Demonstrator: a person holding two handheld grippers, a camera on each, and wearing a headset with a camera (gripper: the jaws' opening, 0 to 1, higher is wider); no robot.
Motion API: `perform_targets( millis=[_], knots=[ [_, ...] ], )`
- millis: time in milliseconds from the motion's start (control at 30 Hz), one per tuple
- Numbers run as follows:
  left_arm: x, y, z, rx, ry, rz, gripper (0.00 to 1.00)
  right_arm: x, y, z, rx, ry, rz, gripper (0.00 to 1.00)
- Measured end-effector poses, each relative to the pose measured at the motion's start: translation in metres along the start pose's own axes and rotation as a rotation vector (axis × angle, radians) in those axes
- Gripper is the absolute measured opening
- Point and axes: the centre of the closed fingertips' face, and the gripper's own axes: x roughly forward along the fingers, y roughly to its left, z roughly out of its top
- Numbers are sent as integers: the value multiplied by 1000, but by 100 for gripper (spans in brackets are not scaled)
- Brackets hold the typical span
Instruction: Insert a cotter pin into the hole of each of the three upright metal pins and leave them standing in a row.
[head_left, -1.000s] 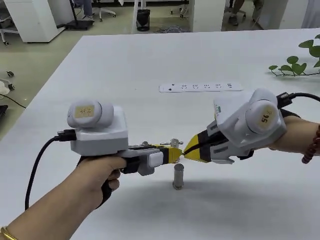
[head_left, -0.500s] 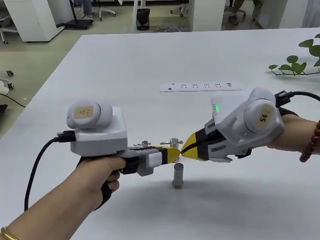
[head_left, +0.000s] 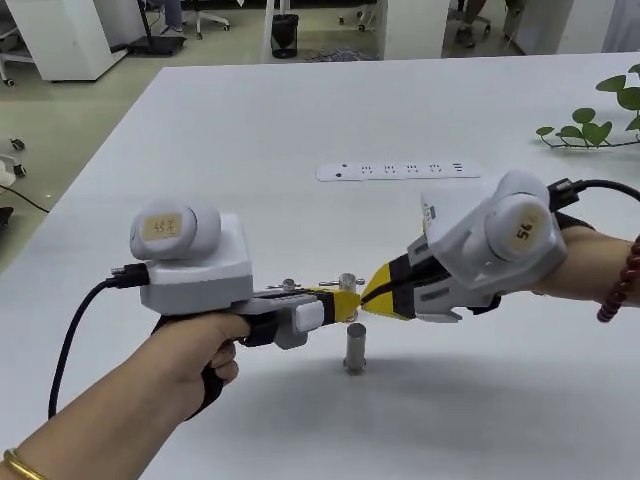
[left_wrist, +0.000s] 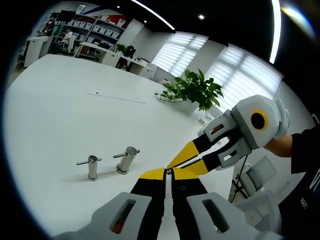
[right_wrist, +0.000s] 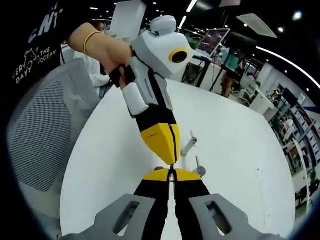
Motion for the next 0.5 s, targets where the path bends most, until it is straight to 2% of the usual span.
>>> perform_targets(
  millis=[167, 333, 433, 500],
  knots=[
    [1, -1, 0, 27, -1, -3, 0, 1, 1, -2, 15, 1, 0, 0],
    [1, -1, 0, 57, 0, -17, 0, 0, 1, -3, 66, -14, -2, 0],
    [0, -1, 1, 83, -3, -23, 0, 0, 0, -4, 129, -34, -6, 0],
    [0, -1, 1, 101, -4, -27, 0, -1, 0, -5, 218, -53, -6, 0]
  ],
)
